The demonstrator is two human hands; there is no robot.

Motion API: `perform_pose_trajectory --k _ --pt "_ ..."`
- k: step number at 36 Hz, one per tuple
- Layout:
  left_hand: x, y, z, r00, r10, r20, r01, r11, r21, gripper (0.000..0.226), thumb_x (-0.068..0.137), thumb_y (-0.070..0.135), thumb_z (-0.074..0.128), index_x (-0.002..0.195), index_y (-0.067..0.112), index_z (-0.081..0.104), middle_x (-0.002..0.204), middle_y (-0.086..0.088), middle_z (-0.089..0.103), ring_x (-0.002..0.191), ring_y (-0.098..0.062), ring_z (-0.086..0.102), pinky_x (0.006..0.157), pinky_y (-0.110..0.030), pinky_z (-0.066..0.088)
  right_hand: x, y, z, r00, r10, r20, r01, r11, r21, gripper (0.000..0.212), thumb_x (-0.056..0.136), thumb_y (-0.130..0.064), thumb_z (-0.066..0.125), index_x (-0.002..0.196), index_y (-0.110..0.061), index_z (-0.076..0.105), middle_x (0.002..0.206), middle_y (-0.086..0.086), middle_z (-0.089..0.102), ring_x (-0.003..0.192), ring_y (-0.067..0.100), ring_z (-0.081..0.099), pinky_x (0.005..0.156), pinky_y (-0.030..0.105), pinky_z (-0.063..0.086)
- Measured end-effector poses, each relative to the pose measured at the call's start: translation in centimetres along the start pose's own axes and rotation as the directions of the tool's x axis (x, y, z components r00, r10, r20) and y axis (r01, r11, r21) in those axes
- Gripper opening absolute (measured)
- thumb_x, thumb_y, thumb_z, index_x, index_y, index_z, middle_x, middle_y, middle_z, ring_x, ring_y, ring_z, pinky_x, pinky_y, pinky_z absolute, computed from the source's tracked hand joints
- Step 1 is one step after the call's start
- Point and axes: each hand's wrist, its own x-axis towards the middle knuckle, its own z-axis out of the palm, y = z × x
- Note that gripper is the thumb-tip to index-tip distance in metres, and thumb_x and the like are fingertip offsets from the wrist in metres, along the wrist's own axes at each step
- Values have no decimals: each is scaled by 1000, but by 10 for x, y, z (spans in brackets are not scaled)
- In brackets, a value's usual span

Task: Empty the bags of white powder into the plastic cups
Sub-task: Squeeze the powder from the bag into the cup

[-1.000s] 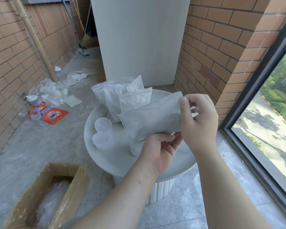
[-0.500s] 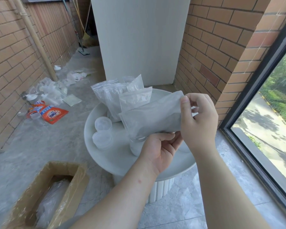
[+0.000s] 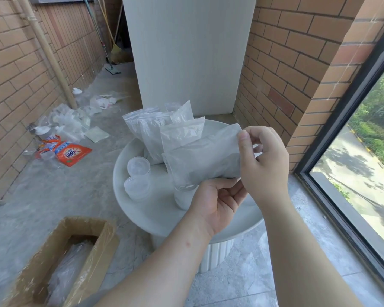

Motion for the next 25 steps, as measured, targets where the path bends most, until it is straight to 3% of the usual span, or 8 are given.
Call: perform_pose_trajectory --k 4,8,14,18,25 --pt "-2 1 1 1000 -13 24 13 1000 19 39 73 -15 48 103 -2 68 95 -14 74 84 -24 74 80 -37 61 0 -1 0 1000 0 4 0 1000 -2 13 101 -19 57 89 -22 62 88 -11 60 88 8 57 79 24 45" --pt "-1 1 1 999 -18 28 18 1000 11 38 82 -16 40 105 -1 67 95 -13 74 85 -25 74 85 -37 60 0 -3 0 1000 1 4 -1 1000 3 13 101 -19 57 90 -23 62 88 -11 60 89 8 57 78 19 43" --pt "-2 2 2 999 -33 27 34 999 -22 37 88 -15 36 107 -3 65 98 -14 73 84 -25 75 70 -33 61 0 -4 -2 1000 13 5 -13 1000 6 12 101 -20 58 90 -24 62 88 -9 61 88 6 57 76 14 41" --pt "-1 2 2 999 -27 29 28 999 -32 37 88 -15 36 110 -4 65 100 -15 72 85 -26 75 70 -33 60 1 -4 -2 1000 21 7 -21 1000 7 12 101 -21 59 89 -24 62 88 -9 61 87 4 57 77 15 41" --pt "-1 3 1 999 -2 50 3 1000 -25 44 89 -15 38 124 -4 61 122 -18 66 94 -28 74 77 -35 60 0 -3 -5 1000 6 13 -6 1000 18 12 99 -21 63 87 -22 65 86 -6 62 85 7 58 78 23 45"
